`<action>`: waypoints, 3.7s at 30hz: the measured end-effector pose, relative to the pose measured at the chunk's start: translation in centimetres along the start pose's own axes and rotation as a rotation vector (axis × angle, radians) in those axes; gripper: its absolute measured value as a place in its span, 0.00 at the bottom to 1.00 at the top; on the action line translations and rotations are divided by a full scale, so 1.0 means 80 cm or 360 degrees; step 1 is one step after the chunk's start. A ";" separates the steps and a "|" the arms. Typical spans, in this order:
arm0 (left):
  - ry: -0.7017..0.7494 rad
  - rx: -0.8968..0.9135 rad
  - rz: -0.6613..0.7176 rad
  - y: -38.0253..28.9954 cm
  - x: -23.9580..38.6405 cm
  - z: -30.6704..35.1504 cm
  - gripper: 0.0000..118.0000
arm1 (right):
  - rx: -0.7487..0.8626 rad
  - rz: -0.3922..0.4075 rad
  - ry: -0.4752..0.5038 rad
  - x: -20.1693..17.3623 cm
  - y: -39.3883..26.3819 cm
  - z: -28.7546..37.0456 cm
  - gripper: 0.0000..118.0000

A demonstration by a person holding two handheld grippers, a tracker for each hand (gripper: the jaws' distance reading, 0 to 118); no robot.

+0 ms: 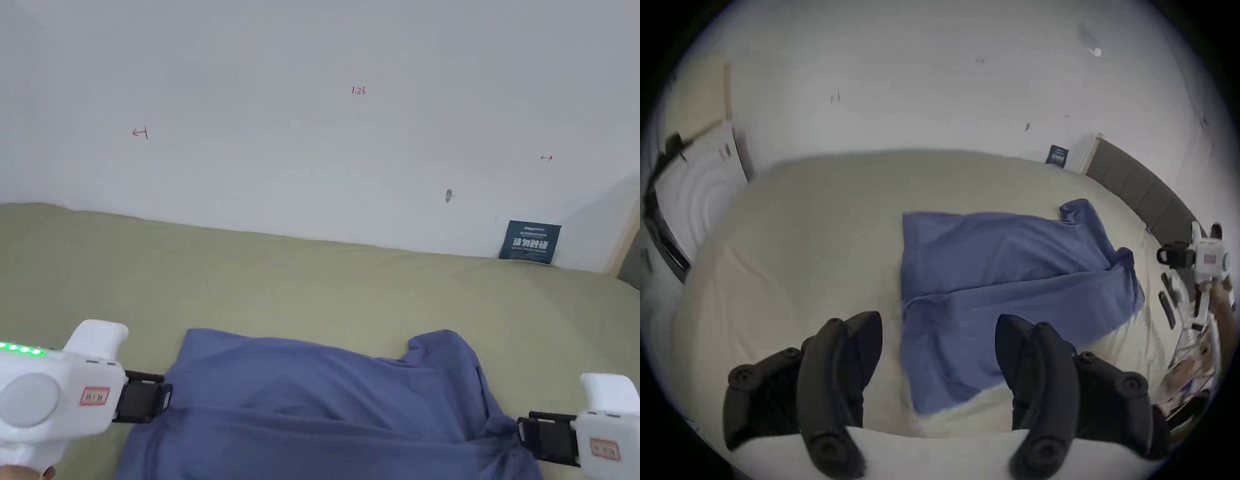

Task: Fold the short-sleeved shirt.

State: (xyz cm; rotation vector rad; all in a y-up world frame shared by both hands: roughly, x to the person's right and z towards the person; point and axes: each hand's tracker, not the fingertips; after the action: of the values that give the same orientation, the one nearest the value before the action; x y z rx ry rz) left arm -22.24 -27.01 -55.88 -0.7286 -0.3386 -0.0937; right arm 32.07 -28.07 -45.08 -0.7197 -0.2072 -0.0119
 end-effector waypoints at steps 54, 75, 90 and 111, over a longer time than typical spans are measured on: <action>0.0026 -0.0228 0.0209 -0.063 0.005 -0.059 0.02 | -0.0369 -0.0031 -0.0001 -0.056 -0.061 -0.055 0.07; -0.0092 -0.0438 0.0336 -0.206 -0.003 0.059 0.02 | -0.0509 -0.0185 0.0123 -0.006 -0.196 0.069 0.07; -0.0102 -0.0235 0.0231 -0.108 0.015 0.098 0.70 | -0.0373 -0.0128 -0.0010 -0.009 -0.119 0.119 0.61; -0.0106 -0.0275 0.0348 0.045 0.003 -0.143 0.85 | -0.0257 -0.0135 0.0003 -0.042 0.004 -0.042 0.00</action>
State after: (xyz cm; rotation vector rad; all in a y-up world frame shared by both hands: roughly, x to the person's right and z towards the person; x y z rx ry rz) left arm -18.21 -31.96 -66.07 -0.9371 -0.3148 0.1099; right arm 29.45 -30.22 -48.36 -0.8711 -0.2368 -0.1113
